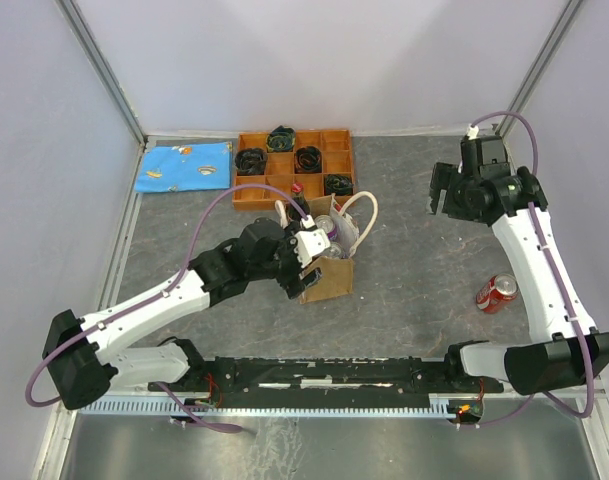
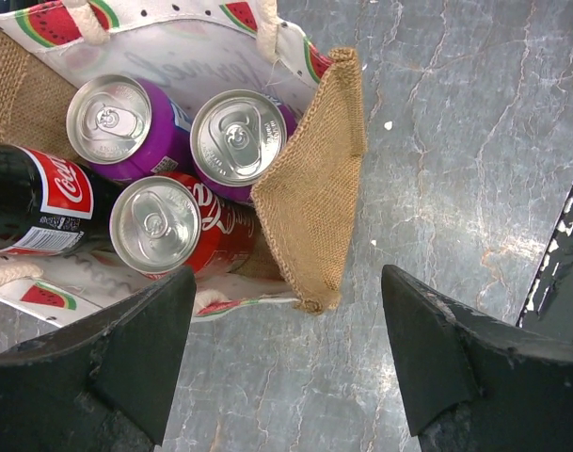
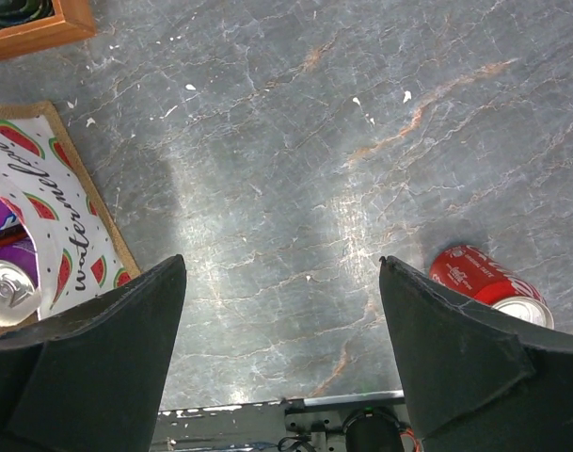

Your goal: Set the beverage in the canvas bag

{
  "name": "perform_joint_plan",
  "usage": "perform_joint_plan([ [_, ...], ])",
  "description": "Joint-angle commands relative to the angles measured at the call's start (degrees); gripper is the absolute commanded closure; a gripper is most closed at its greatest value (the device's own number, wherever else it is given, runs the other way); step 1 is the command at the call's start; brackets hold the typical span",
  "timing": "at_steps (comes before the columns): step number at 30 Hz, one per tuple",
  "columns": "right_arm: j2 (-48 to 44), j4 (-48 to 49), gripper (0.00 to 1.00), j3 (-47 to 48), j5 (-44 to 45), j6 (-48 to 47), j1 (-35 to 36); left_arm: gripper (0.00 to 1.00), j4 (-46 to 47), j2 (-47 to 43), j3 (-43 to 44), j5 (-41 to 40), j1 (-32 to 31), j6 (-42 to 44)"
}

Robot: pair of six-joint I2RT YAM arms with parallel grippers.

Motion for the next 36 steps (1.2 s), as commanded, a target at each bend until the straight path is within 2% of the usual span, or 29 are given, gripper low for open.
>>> perform_joint_plan([
  [1, -2.21, 0.67, 0.09, 0.13, -1.21, -0.91, -1.37, 0.14, 1.37, -0.71, 2.69, 0.02, -0.53, 1.14],
  [7, -2.75, 0.61, 0.10, -0.19, -2.04, -0.96, -2.37, 0.14, -3.34, -1.89, 8.45, 0.66, -1.45, 0.28],
  [11, -2.24, 0.87, 0.10, 0.09, -2.64, -0.83, -2.55, 0.13, -2.69, -1.10, 10.14, 0.74, -2.13, -0.17],
  [23, -2.16, 0.11, 0.10, 0.67, -3.58, -1.00, -3.51, 0.13, 7.23, 4.71, 2.73, -3.35, -2.65, 3.38],
  [36, -1.03, -1.25, 0.10, -0.06, -3.84, -1.13, -5.37, 0.12, 1.82, 0.54, -0.60, 4.28, -3.94, -0.52],
])
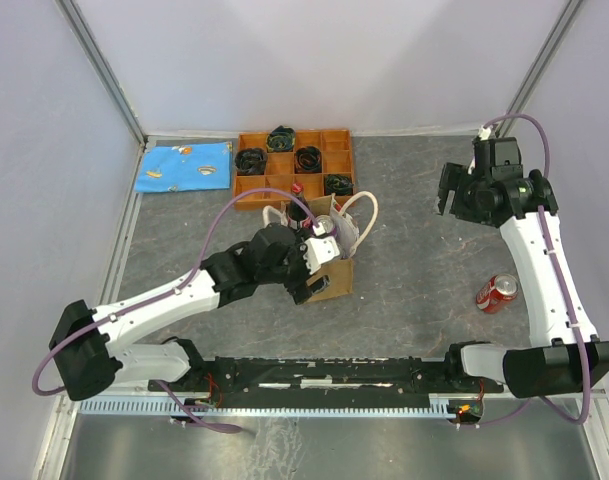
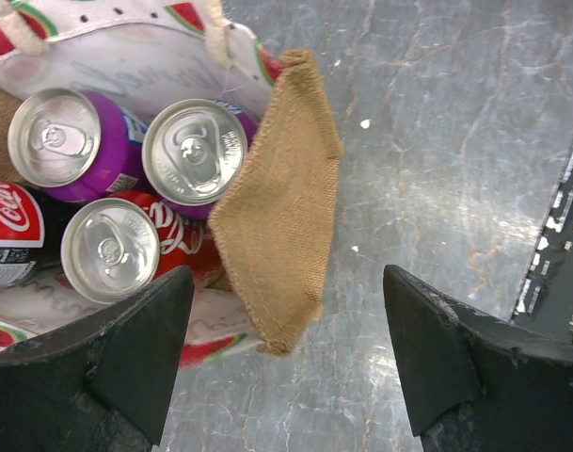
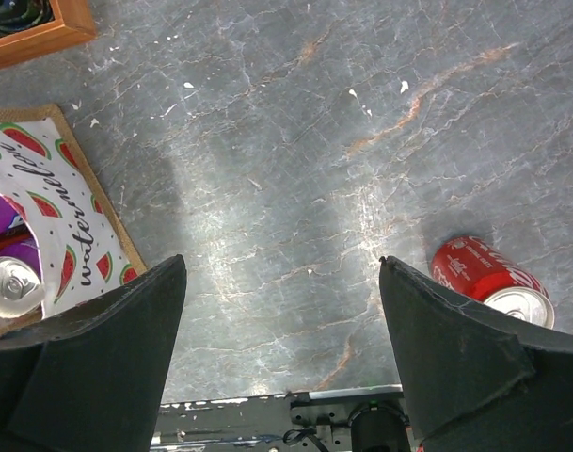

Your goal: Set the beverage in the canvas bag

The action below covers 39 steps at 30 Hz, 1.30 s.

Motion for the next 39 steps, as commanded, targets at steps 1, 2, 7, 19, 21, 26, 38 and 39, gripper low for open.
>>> perform_joint_plan([
  [1, 0.86, -1.09, 0.10, 0.65, 0.15, -0.64, -1.56, 0.13, -1.34, -3.60, -0.07, 4.65, -1.42, -0.58],
  [2, 1.58, -1.53, 0.10, 0.81, 0.23, -0.63, -2.07, 0.13, -1.83, -3.98, -0.22, 5.28, -1.75, -0.48],
  [7, 4.03, -2.72, 0.10, 0.87, -0.54, -0.99, -5.74, 0.13, -3.50, -5.27, -1.38, 7.07, -3.63, 0.22],
  [19, 4.60, -2.32, 0.10, 1.48, -2.34, -2.14, -11.59, 0.12, -4.08, -6.87, -0.32, 8.15, -4.48, 2.36],
  [21, 4.97, -2.46, 0.10, 1.17, -3.01, -2.12, -12.65, 0.12, -4.56, -6.83, -0.50, 8.13, -4.62, 2.53],
  [26, 7.16, -6.19, 0.09, 1.52, -1.63, -4.14, -14.35, 0.12, -5.29, -7.21, -0.71, 8.19, -4.82, 2.85],
  [38, 6.71, -7.82, 0.06, -4.53, 3.41, -6.22, -21.69, 0.12, -4.69, -8.24, -1.94, 8.04, -4.81, 3.10],
  [39, 6.74, -7.99, 0.06, -5.06, 4.53, -6.39, -22.01, 0.12, -4.47, -8.42, -2.14, 8.07, -4.83, 3.11],
])
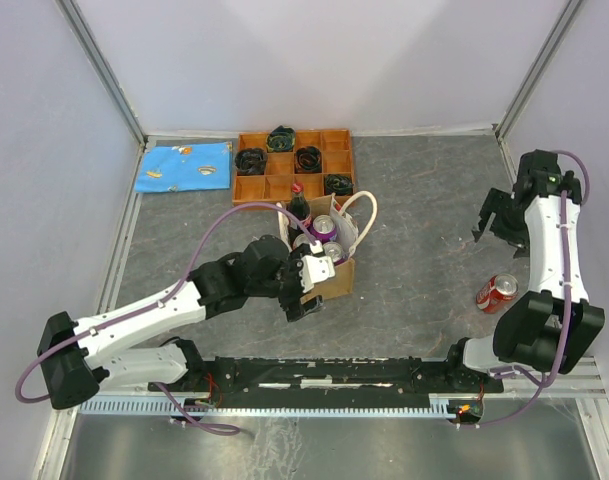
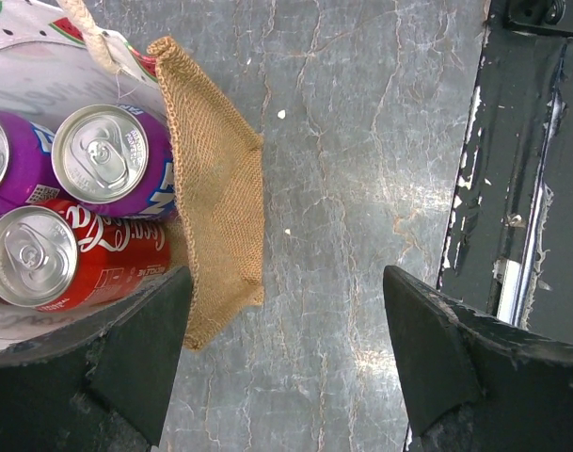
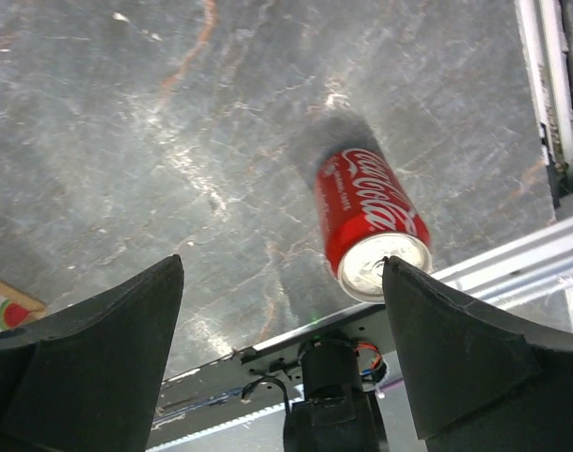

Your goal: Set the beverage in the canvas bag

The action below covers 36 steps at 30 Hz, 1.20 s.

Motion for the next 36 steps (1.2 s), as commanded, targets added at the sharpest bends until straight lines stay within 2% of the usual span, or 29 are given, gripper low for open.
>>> perform_joint_plan([
  [1, -1.39, -1.48, 0.06, -1.64, 5.52, -1.75, -1.34, 0.12, 0.77, -1.99, -0.68, 2.57, -0.69, 2.95],
  [10, -2.60, -0.78, 0.01, -7.03, 9.62, -2.18, -2.84, 0.12, 0.95, -1.98, -1.09, 3.08, -0.69, 2.97],
  [17, -2.87, 0.09, 0.01, -9.71, 12.12, -2.31, -2.93, 0.12, 0.95, -1.57, -0.64, 2.72, -0.69, 3.24],
  [22, -2.68, 1.93, 0.01, -12.69, 11.77, -1.87, -3.28, 0.12, 0.97, -1.52, -0.72, 2.65, -0.73, 3.28],
  [36, 2.56, 3.93, 0.01, -13.38, 9.55, -0.72, -6.04, 0.12, 0.89, -1.03, 0.13, 1.68, -0.69, 4.11],
])
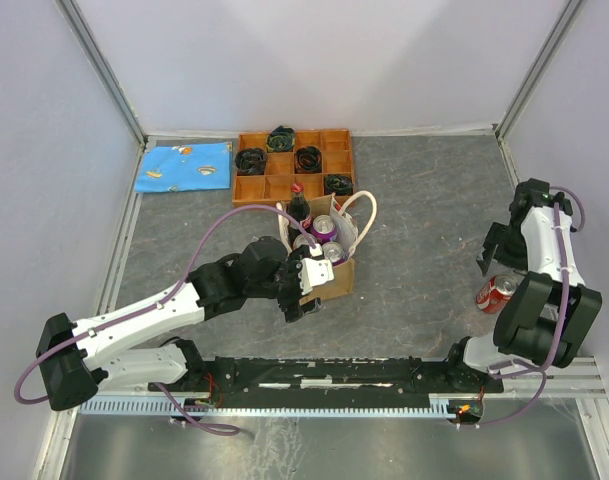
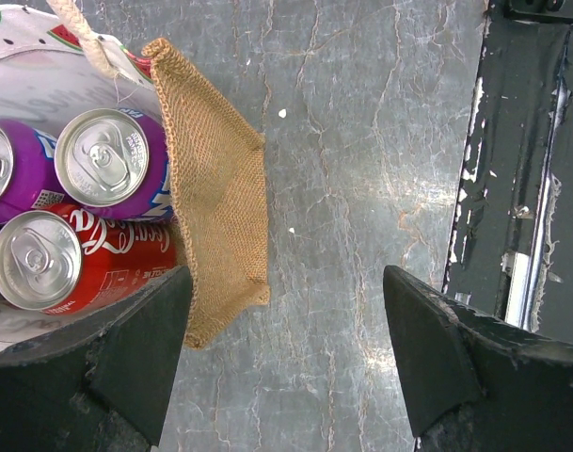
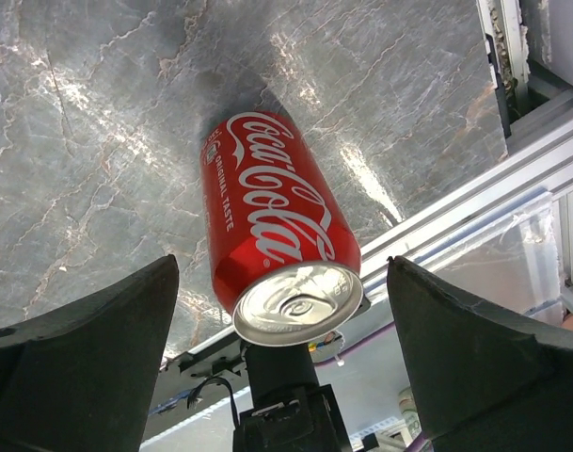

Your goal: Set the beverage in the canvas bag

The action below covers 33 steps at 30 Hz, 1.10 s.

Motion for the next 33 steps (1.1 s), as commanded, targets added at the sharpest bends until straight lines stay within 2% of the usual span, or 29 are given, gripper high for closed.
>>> perform_joint_plan([
  [1, 0.93, 1.48, 0.01, -0.13, -0.92, 0.90, -1.06, 0.12, 0.58, -0.09, 1.11, 1.26, -0.69, 2.04],
  [15, 4.97, -0.10, 0.04, 0.50, -6.94, 1.21, -1.36, 0.12, 0.40, -0.20, 1.10, 0.63, -0.69, 3.12],
  [18, 5.44, -0.20, 0.11, 0.63, -8.70, 1.05, -1.40, 0.12, 0.40, -0.43, 0.91, 0.49, -0.69, 3.22],
  [23, 5.01, 2.08, 0.29, -0.68, -12.30, 2.23, -1.36, 0.12, 0.40, -0.57, 0.72, 0.37, -0.69, 3.17],
  [29, 5.19, 5.64, 0.32, -1.87, -13.95, 3.72, -0.83, 0.12, 0.40, -0.29, 0.72, 0.39, -0.72, 3.12],
  [33, 6.55, 6.86, 0.32, -0.07, -13.74, 5.14, 2.09, 0.12, 0.41, 0.06, 0.90, 0.29, -0.70, 3.12],
])
